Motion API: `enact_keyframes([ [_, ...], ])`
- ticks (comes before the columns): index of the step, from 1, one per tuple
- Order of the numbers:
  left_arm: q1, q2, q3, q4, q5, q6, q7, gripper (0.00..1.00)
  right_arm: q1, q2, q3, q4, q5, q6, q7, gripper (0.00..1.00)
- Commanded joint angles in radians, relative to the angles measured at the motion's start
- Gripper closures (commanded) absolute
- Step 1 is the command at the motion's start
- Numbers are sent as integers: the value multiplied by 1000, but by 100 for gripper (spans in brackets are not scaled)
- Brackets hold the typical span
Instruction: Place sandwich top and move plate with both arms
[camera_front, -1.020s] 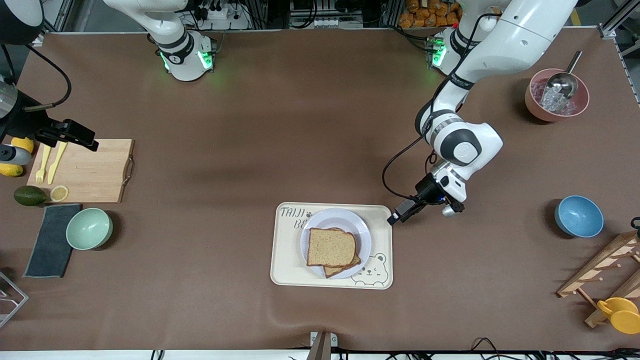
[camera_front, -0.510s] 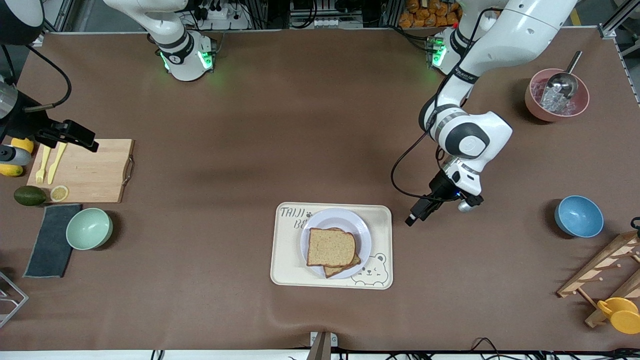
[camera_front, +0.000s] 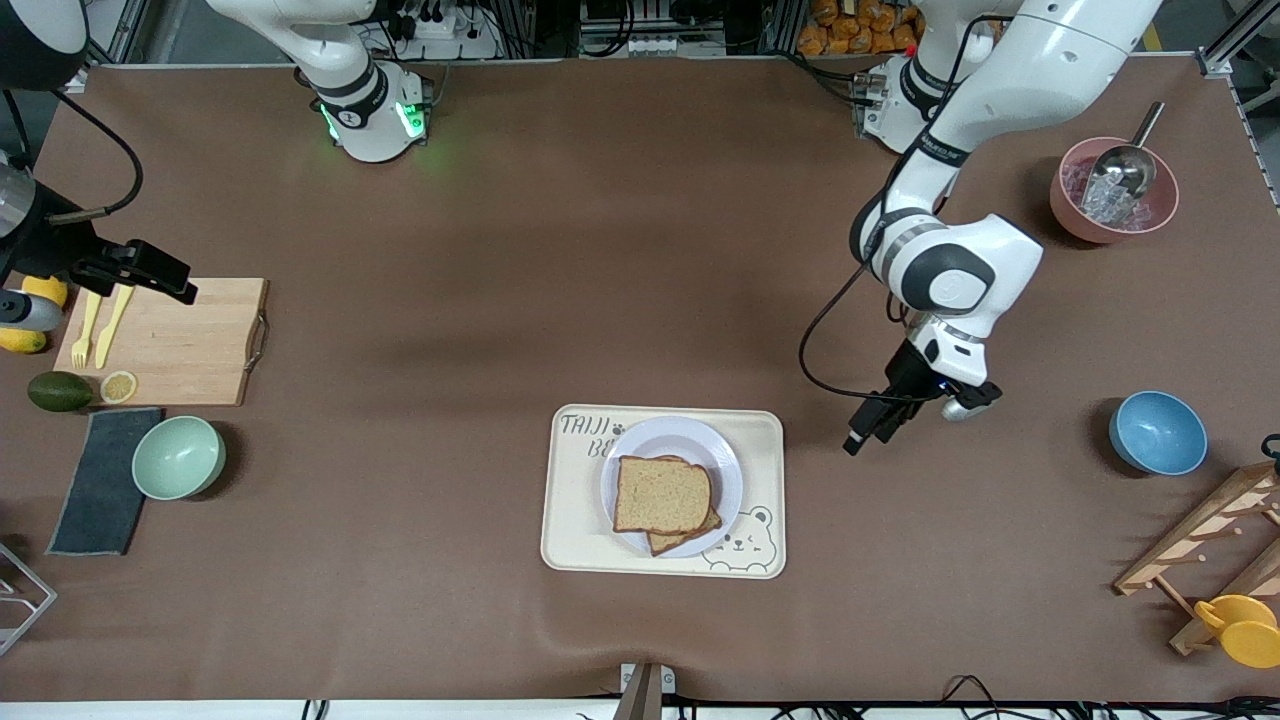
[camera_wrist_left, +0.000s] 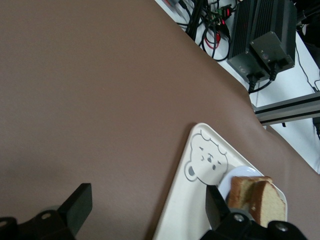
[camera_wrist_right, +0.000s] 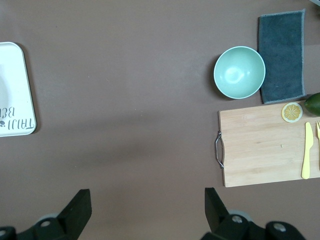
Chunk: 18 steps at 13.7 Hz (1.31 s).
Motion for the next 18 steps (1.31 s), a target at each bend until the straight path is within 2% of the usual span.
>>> enact_keyframes([
  [1, 40, -29, -3, -50, 118, 2, 13, 0, -12, 2, 9, 7, 2, 1, 2, 0],
  [4, 94, -28, -4, -73, 291, 1, 13, 0, -12, 3, 9, 7, 2, 1, 2, 0],
  [7, 129, -23, -3, -74, 402, -10, 13, 0, -14, 2, 9, 7, 2, -1, 2, 0],
  [11, 187, -29, 8, -76, 587, -93, -10, 0, -14, 2, 9, 7, 2, -1, 1, 0],
  [18, 191, -112, 172, -61, 1182, -409, -421, 0, -14, 2, 9, 7, 2, -1, 1, 0],
])
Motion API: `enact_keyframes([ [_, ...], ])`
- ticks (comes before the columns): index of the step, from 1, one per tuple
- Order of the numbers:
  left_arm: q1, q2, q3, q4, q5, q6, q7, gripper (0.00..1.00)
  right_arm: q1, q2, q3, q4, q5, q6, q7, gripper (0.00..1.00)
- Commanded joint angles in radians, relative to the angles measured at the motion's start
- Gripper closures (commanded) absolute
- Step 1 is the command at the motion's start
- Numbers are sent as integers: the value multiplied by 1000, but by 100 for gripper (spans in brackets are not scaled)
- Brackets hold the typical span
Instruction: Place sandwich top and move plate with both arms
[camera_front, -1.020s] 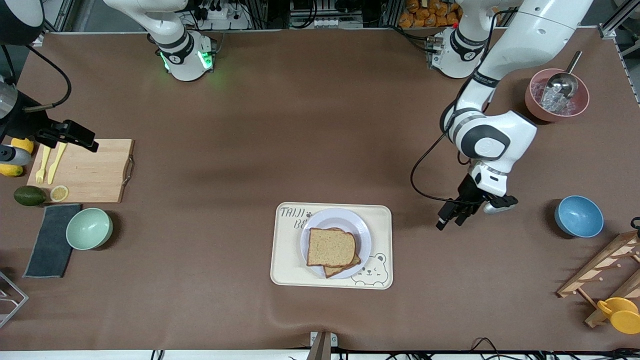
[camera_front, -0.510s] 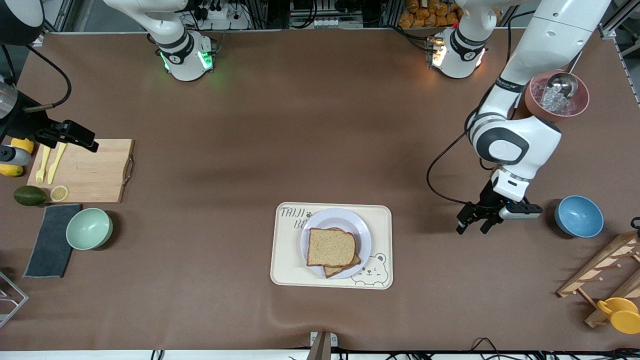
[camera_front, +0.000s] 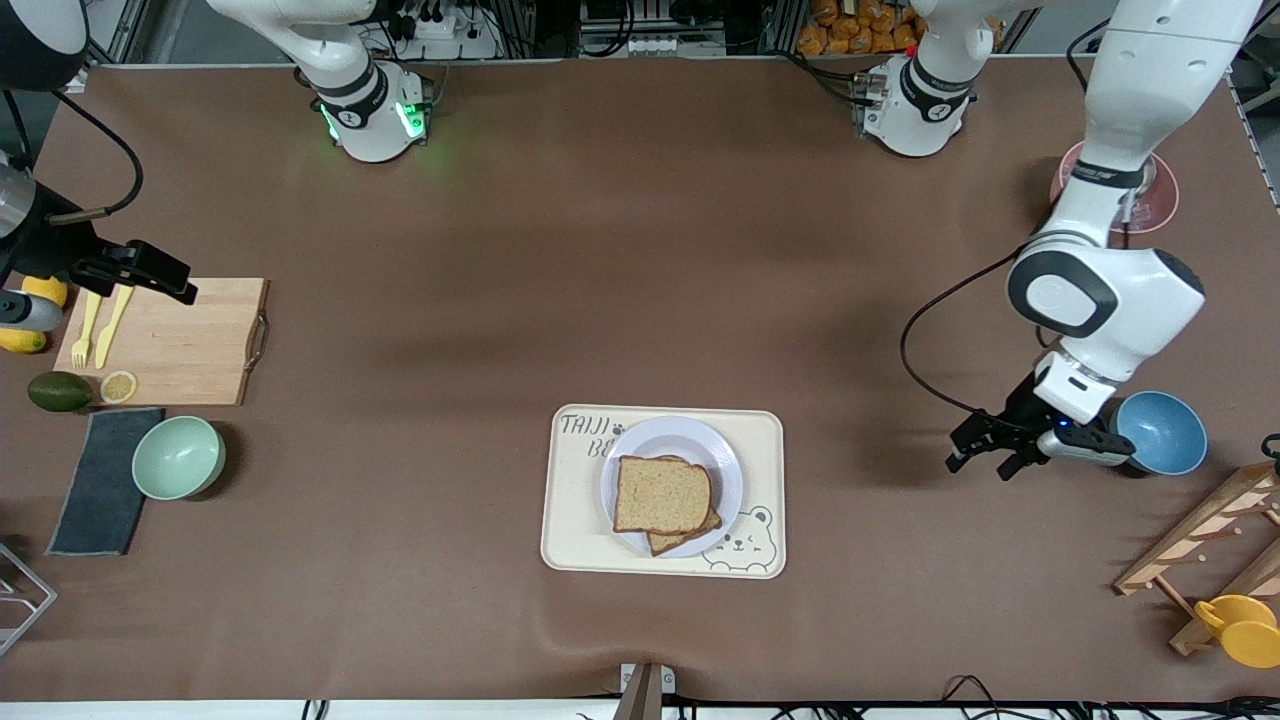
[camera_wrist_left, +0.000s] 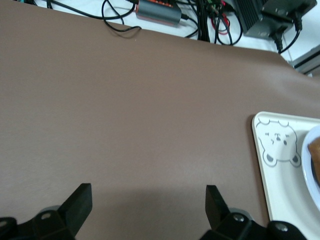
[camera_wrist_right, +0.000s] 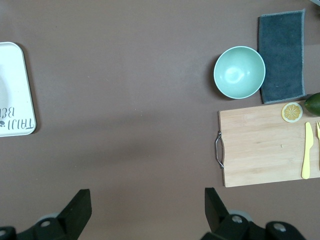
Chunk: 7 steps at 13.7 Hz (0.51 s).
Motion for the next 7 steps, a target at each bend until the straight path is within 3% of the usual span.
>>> enact_keyframes([
  [1, 3, -63, 56, -4, 215, -135, -143, 0, -14, 1, 10, 7, 2, -1, 2, 0],
  [3, 3, -80, 89, 34, 361, -238, -223, 0, -15, 1, 10, 7, 2, -1, 2, 0],
  [7, 3, -138, 120, 85, 539, -414, -339, 0, -14, 3, 10, 7, 2, -1, 2, 0],
])
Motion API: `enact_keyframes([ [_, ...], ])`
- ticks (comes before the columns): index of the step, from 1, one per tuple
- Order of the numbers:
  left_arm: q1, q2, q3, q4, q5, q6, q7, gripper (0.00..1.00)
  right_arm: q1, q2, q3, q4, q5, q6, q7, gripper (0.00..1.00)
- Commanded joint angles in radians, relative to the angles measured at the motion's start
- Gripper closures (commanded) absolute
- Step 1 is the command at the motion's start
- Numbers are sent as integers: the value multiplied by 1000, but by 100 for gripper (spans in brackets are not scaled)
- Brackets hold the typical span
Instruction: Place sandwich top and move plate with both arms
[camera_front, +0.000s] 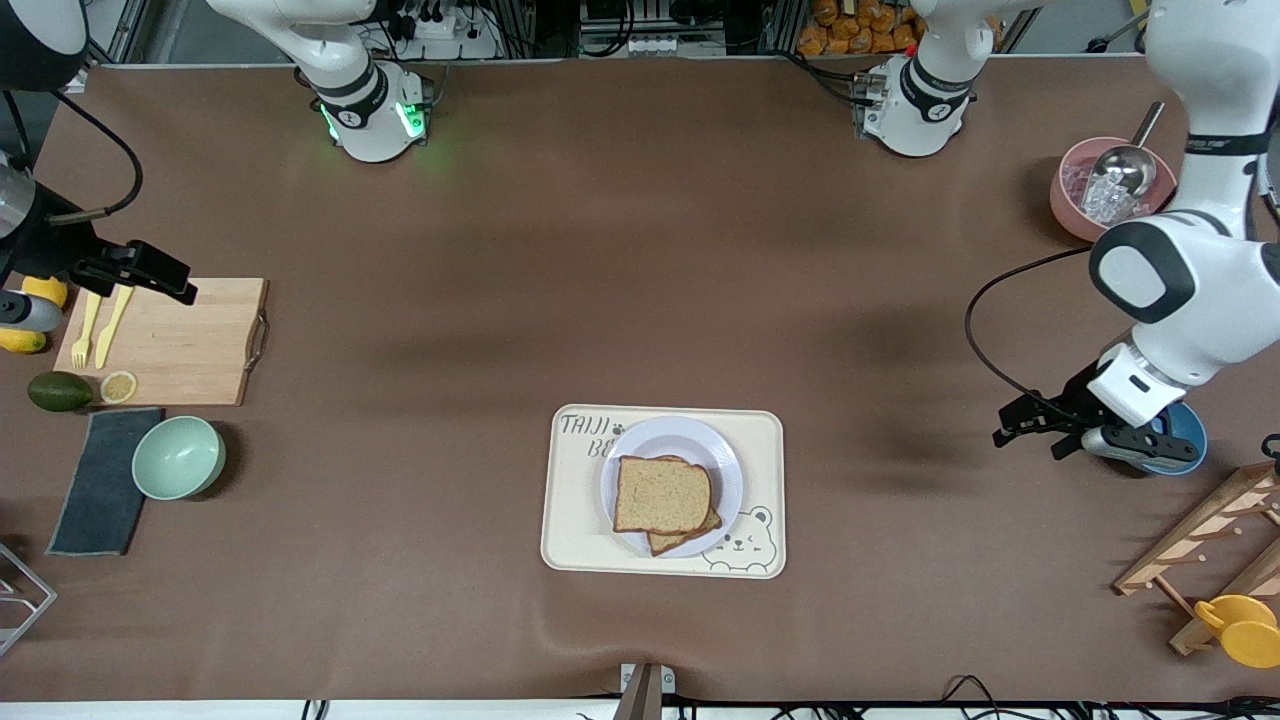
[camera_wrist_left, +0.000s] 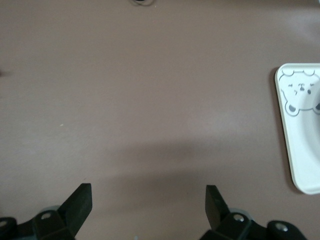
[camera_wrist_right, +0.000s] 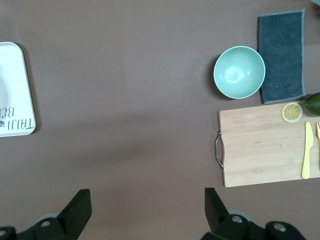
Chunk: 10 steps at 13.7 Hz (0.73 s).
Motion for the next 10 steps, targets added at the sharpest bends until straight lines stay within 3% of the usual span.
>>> enact_keyframes([
  [1, 0, -58, 18, 39, 103, -141, -73, 0, -14, 2, 10, 7, 2, -1, 2, 0],
  [10, -24, -119, 5, 297, 362, -603, -339, 0, -14, 7, 10, 8, 20, -1, 2, 0],
])
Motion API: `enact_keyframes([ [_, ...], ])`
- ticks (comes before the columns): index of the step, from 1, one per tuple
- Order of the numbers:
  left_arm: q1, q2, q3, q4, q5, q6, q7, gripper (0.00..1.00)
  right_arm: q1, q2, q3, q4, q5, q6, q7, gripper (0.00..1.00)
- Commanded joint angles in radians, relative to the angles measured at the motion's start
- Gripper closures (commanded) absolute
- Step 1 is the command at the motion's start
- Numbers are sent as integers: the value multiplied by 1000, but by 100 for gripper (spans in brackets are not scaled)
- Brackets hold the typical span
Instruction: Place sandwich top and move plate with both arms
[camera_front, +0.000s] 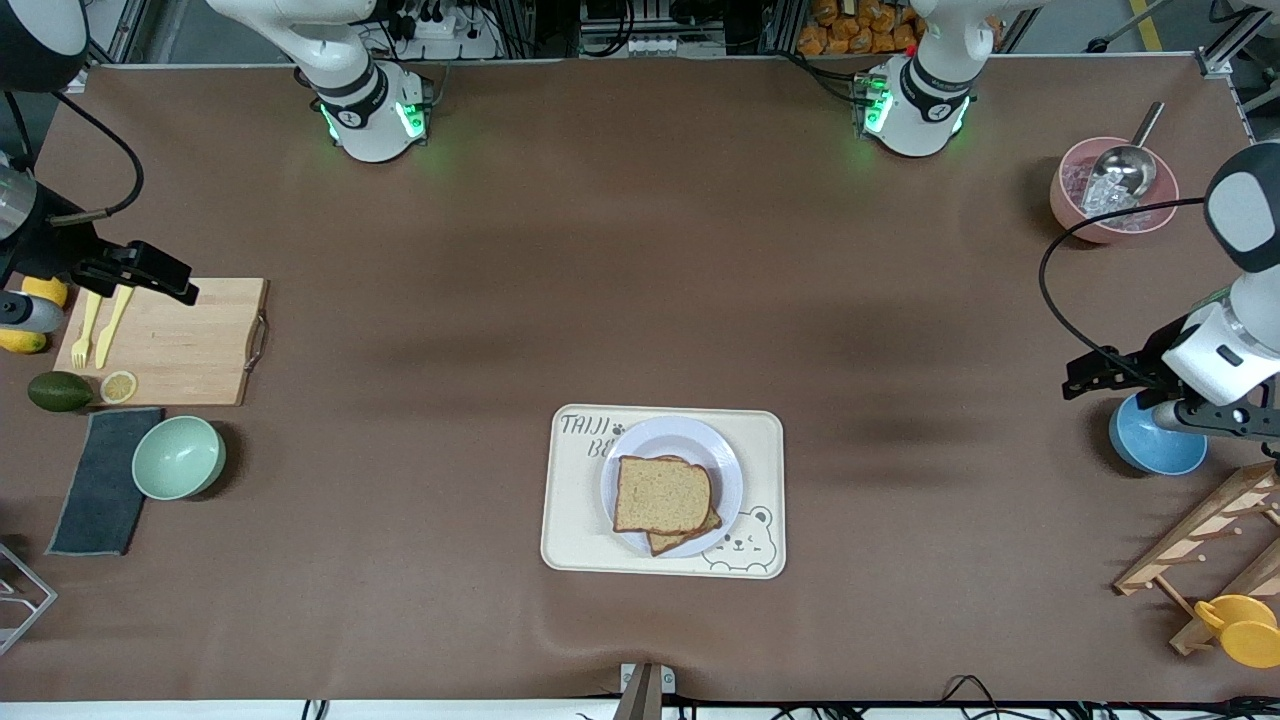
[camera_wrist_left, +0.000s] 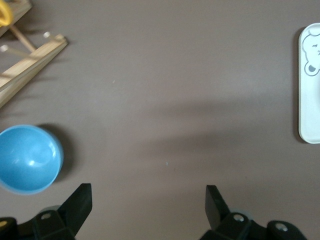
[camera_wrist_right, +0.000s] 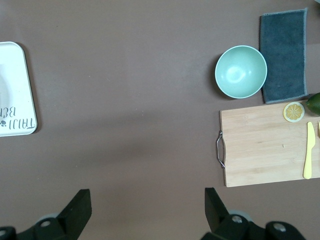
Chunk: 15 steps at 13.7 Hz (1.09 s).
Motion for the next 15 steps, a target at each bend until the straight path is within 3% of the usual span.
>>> enact_keyframes([
  [1, -24, -37, -14, 75, 43, -138, -98, 0, -14, 4, 10, 8, 15, -1, 2, 0],
  [7, -20, -163, -125, 80, 27, -214, -250, 0, -17, 4, 10, 8, 15, -11, 4, 0],
  [9, -20, -200, -133, 82, 27, -270, -270, 0, -32, 4, 10, 7, 15, -13, 2, 0],
  [13, -24, -206, -136, 184, 29, -410, -284, 0, -43, 3, 10, 8, 15, -19, 2, 0],
  [14, -59, -205, -122, 198, 30, -428, -284, 0, -41, 4, 10, 8, 15, -21, 2, 0],
  [15, -120, -206, -66, 201, 35, -439, -286, 0, -41, 4, 10, 8, 15, -19, 2, 0],
])
